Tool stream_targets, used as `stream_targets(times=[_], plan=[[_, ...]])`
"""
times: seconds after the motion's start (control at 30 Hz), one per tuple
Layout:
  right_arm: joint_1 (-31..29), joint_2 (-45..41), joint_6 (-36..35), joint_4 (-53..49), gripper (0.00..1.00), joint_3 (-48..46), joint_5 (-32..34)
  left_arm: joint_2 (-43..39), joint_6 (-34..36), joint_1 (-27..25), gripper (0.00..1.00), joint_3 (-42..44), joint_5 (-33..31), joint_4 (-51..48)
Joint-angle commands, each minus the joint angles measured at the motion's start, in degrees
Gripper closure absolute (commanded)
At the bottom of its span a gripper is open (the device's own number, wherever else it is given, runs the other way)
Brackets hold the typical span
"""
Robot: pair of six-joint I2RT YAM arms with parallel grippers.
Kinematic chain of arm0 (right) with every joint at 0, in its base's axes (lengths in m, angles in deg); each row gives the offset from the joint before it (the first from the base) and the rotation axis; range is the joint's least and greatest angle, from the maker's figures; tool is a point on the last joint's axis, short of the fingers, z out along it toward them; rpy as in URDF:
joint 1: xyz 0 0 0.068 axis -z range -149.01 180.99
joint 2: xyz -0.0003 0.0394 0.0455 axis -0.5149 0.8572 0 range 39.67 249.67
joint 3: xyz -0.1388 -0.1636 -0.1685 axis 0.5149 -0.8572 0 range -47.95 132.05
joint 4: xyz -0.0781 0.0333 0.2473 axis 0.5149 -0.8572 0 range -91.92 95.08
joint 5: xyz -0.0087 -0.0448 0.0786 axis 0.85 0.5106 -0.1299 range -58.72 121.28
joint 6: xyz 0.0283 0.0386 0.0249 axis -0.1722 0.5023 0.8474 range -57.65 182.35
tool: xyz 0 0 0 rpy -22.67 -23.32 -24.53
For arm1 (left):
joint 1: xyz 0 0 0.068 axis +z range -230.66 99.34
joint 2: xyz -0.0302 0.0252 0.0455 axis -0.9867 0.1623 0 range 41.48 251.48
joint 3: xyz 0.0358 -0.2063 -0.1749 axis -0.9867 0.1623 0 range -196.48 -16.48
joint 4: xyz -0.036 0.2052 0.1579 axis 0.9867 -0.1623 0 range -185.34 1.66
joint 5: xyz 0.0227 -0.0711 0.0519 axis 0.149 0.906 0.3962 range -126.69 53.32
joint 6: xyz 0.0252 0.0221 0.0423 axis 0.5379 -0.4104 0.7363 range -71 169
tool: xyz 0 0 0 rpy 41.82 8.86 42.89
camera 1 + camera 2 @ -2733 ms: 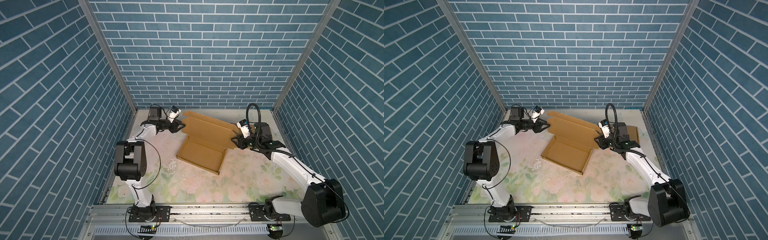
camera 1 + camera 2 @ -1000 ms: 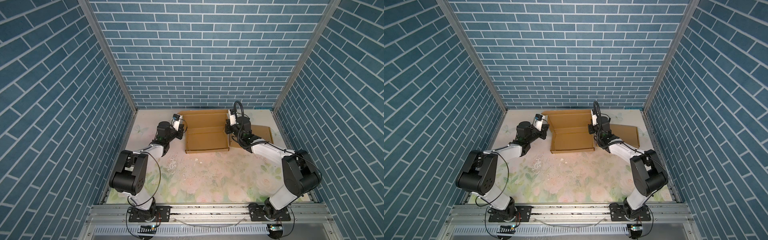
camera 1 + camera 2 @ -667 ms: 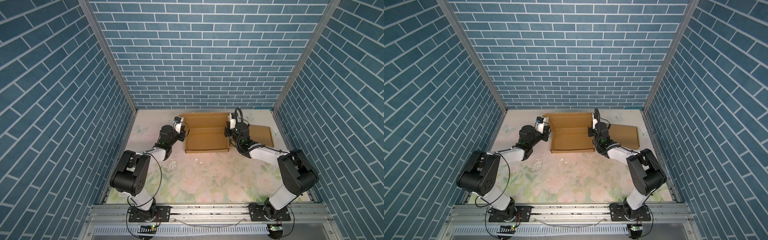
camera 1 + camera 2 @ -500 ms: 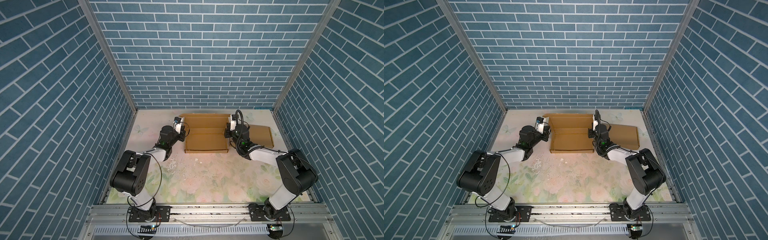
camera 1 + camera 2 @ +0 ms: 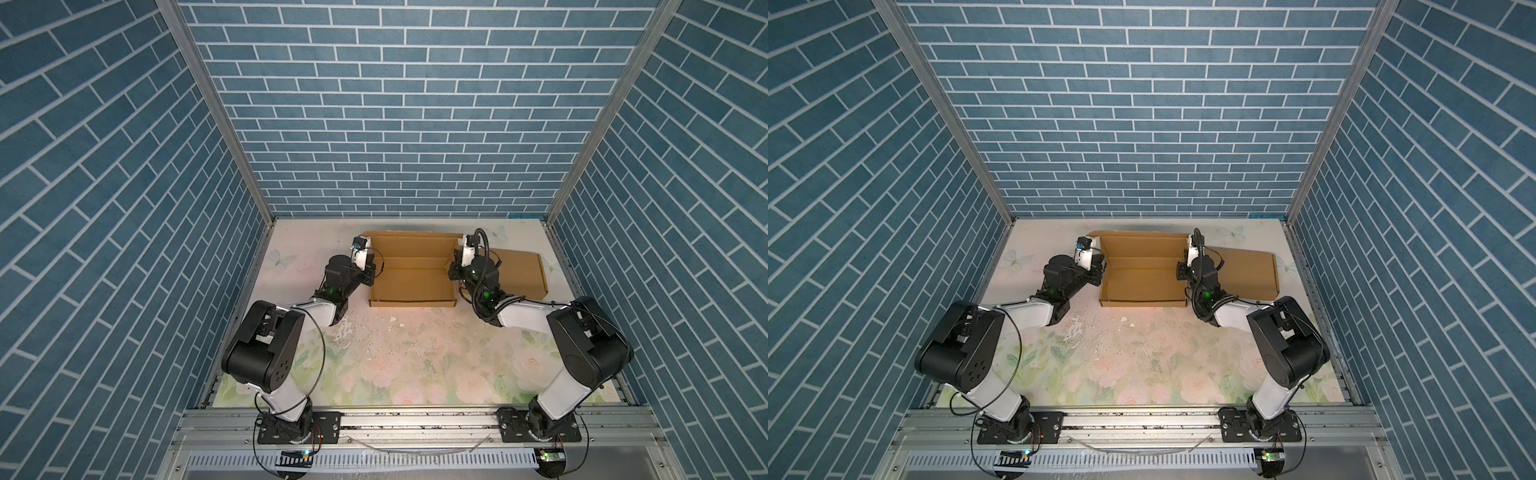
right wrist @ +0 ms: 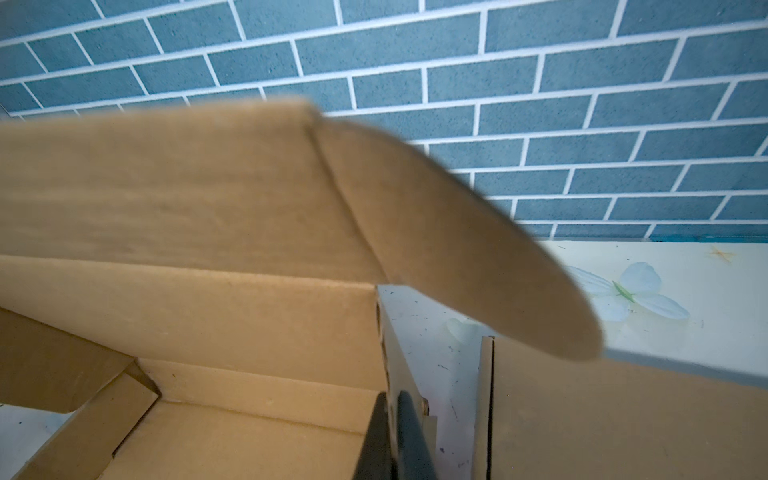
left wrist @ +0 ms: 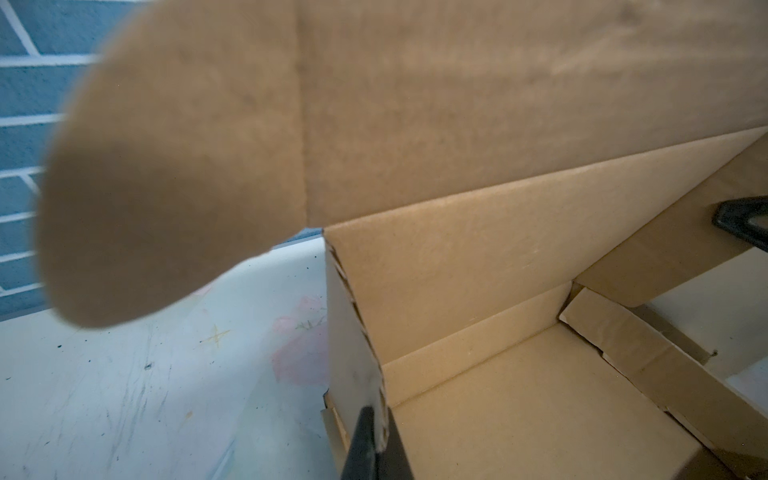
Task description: Fold the paper box
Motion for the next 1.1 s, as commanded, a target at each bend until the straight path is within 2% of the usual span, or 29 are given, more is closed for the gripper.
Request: stream_targets(times=[0.0, 0.97, 1.07], plan=[[-1.4, 1.6, 2.9, 1.6, 1.00, -1.7, -1.3, 1.5, -0.3, -1.8, 0.98, 2.5, 1.1, -1.3], [-1.4, 0.8, 5.3, 1.8, 1.00, -8.6, -3.5, -0.2, -0.2, -2.4, 1.00, 11.3, -5.8, 1.5], [-1.3, -0.5, 4.8, 1.7, 0.97, -9.7, -3.0, -0.6, 0.5, -2.4, 1.00, 11.5, -6.0, 1.2]])
